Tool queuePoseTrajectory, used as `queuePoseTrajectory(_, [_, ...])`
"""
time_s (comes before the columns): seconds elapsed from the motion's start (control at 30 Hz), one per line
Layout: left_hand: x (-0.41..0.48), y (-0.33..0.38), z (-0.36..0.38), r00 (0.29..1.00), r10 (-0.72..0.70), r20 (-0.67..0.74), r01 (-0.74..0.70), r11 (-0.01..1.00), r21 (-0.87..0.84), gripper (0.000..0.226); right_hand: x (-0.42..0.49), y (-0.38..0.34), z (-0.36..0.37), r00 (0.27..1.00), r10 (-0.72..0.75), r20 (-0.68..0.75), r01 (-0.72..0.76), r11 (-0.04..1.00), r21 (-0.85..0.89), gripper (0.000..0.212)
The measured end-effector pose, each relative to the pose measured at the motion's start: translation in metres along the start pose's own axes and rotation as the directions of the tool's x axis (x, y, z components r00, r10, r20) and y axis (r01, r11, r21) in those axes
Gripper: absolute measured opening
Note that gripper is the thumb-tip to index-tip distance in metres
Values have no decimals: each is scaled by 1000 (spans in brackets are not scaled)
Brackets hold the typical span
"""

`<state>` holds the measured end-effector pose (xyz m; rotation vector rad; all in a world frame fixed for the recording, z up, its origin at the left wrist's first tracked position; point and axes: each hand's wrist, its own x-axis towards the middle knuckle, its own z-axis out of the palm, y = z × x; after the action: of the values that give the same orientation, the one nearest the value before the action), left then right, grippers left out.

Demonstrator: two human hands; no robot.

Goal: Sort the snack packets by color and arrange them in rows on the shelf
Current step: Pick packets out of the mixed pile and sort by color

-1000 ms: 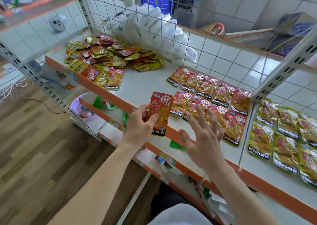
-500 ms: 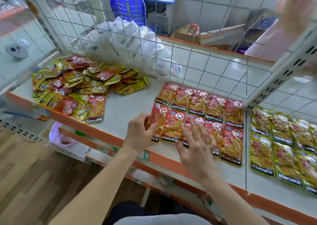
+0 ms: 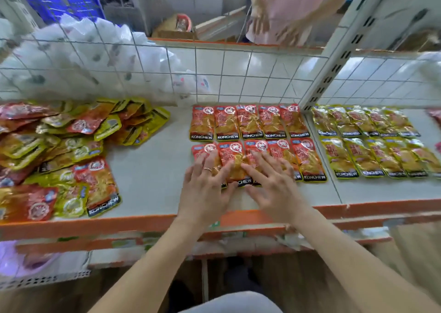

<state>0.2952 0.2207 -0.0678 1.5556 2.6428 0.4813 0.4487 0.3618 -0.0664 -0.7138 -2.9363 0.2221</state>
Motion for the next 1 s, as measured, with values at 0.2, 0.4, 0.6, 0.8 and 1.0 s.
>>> queuePoseTrajectory(0.2, [5,0,2,995,7,95,-8,1000,5,54,2,0,-2,998,66,-11,-66,998,12,65])
queuePoseTrajectory(0.4, [5,4,-1,994,-31,106,30,999,11,58,0,0,-1,995,98,-3,-98,995,18,71])
queuePoseTrajectory(0.6, [7,5,0,989,-49,137,42,998,52,59,1,0,-3,996,91,-20,-90,996,22,71])
queuePoseTrajectory(0.8, [1,5,-1,999,-43,-20,43,999,21,63,-2,2,-4,993,41,-108,-32,996,77,77])
queuePoseTrajectory(1.0, [-34,1,-19,961,-104,-257,100,995,-31,58,1,-7,-11,981,-4,-192,49,972,229,78])
